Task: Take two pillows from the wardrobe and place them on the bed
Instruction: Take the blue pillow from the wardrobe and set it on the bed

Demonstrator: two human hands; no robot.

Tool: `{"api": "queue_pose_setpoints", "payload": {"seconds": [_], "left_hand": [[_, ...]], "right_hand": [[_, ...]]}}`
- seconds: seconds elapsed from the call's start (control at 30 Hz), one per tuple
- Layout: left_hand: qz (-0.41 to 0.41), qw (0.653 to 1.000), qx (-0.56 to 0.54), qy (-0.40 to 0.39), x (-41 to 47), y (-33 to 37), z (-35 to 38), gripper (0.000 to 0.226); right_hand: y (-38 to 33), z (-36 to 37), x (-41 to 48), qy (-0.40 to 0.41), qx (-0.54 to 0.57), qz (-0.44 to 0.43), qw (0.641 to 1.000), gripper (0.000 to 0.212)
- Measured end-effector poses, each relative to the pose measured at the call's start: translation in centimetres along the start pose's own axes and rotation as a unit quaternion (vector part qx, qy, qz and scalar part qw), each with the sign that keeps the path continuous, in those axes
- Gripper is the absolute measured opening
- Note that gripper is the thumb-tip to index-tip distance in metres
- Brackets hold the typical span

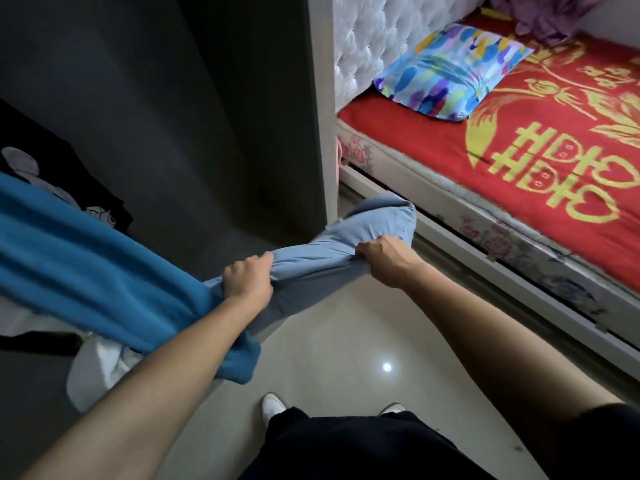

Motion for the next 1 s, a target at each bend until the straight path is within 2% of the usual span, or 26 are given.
{"api": "queue_pose_setpoints", "payload": {"seconds": [0.1, 0.17, 0.2, 0.27, 0.33, 0.43, 0.5, 0.57, 0.63, 0.7, 1.0], "left_hand": [[0.051, 0.999, 0.0, 0.015, -0.5, 3.5, -1.9, 0.021], [0.09, 0.996, -0.005, 0.018, -0.9, 6.7, -3.0, 0.021], [0.107, 0.994, -0.009, 0.02, -0.9, 8.5, -3.5, 0.021], [0.137, 0.99, -0.012, 0.024, -1.0, 12.0, -4.5, 0.022], [0.164, 0.986, -0.013, 0.03, -0.9, 15.2, -5.3, 0.023], [0.207, 0.977, -0.01, 0.044, -0.8, 19.8, -6.3, 0.024], [0.238, 0.97, -0.005, 0.056, -0.6, 22.7, -7.0, 0.024], [0.267, 0.961, 0.003, 0.07, -0.2, 25.6, -8.2, 0.025], [0.295, 0.952, 0.018, 0.081, 0.5, 28.2, -9.7, 0.027], [0.318, 0.943, 0.03, 0.094, 1.6, 30.2, -11.4, 0.028], [0.345, 0.929, -0.014, 0.131, 14.3, 35.0, -20.0, 0.028]], "right_hand": [[2.9, -0.8, -1.8, 0.031, -0.011, 0.028, 0.999, 0.024], [5.6, -0.9, -3.8, 0.056, 0.023, 0.054, 0.997, 0.026], [7.1, -0.8, -4.9, 0.061, 0.054, 0.065, 0.995, 0.032], [9.9, -0.4, -7.3, 0.053, 0.098, 0.072, 0.991, 0.062], [12.2, 0.4, -9.5, 0.003, 0.114, 0.087, 0.99, 0.091], [15.0, 1.9, -12.4, -0.068, 0.111, 0.134, 0.982, 0.116], [16.7, 2.7, -14.0, -0.068, 0.096, 0.156, 0.981, 0.127], [18.7, 2.8, -15.2, -0.038, 0.095, 0.175, 0.979, 0.118], [21.0, 1.9, -15.9, 0.013, 0.098, 0.195, 0.976, 0.092], [23.1, 0.3, -15.9, 0.047, 0.089, 0.215, 0.972, 0.076], [32.1, -12.3, -8.7, 0.126, 0.025, 0.251, 0.959, 0.04]]}}
Point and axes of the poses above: each hand's wrist, its own x-axis towards the middle knuckle, its own z-axis out of the palm, y = z × x, the point moved 3 cm from there along x, towards the middle knuckle, and after that the axes turned 10 degrees about -y, right-handed, at the moved point
